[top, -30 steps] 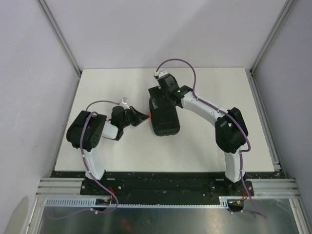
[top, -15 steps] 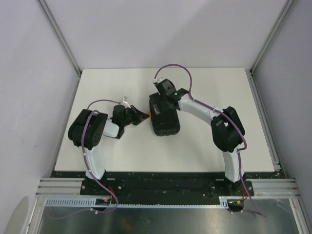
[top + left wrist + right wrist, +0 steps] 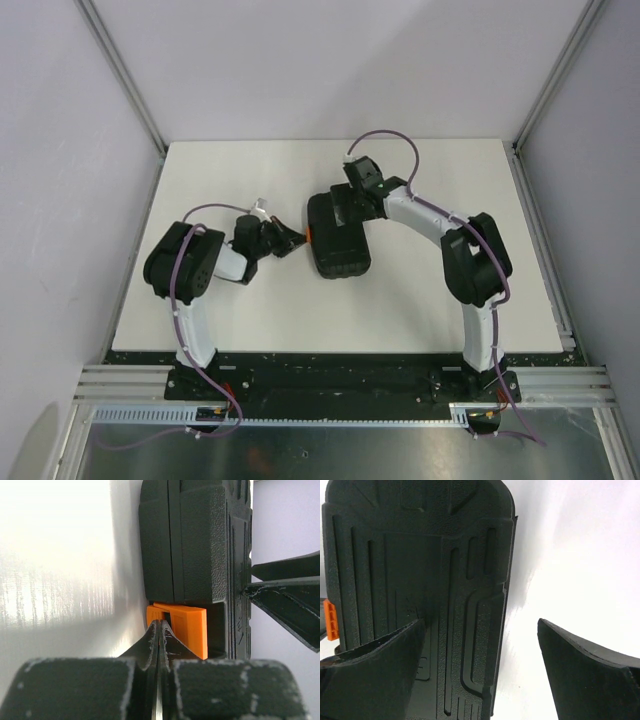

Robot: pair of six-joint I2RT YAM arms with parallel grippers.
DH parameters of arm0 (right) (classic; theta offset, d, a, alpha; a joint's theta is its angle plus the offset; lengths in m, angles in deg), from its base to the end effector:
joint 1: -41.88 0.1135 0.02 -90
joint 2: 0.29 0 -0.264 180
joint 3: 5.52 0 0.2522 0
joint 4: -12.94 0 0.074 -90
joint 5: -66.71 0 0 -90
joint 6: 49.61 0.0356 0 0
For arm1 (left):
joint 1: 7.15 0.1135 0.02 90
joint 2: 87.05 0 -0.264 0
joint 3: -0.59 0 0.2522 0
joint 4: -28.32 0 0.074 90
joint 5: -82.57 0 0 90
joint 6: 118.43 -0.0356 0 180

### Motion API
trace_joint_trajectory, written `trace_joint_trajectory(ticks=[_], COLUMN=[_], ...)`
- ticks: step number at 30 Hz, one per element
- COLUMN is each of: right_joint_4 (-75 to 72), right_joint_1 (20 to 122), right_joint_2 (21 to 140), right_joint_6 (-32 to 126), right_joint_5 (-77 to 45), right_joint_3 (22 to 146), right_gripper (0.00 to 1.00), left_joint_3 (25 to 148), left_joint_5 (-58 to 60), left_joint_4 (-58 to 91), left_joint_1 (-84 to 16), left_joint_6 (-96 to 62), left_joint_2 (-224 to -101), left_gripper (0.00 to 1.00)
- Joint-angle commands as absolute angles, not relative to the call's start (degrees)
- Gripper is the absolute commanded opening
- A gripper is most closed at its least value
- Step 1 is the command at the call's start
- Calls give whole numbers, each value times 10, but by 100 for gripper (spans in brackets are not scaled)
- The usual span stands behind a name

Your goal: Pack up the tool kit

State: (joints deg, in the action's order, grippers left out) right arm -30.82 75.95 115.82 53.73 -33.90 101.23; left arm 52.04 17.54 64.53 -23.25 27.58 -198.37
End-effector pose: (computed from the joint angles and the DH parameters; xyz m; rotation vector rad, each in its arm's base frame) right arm 0.3768 0.2469 0.2224 -0.3704 2.4516 0.1215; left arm 0.3224 -0.1087 0.0987 -0.4397 2.1196 -1.2077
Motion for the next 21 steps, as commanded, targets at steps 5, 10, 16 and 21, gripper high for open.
trace_joint_trajectory(ticks=[5,10,16,21], right_joint_4=[-302,-303,-302,-303], right_joint_1=[739,740,736,736], right_joint_2=[1165,1175,1177,1180], right_joint_6=[550,552,559,562], right_joint_5=[-170,-157,-161,-161], right_joint_3=[972,970,967,967], right_gripper=[95,94,93,92], left_joint_3=[538,539,543,551], left_joint_5=[189,192,200,209], left_joint_4=[667,667,667,667], left_joint_1=[-247,-251,-259,-271], left_joint_6=[252,253,257,259], left_joint_2=[-1935,-1910,-1885,-1902], left_gripper=[0,0,0,0])
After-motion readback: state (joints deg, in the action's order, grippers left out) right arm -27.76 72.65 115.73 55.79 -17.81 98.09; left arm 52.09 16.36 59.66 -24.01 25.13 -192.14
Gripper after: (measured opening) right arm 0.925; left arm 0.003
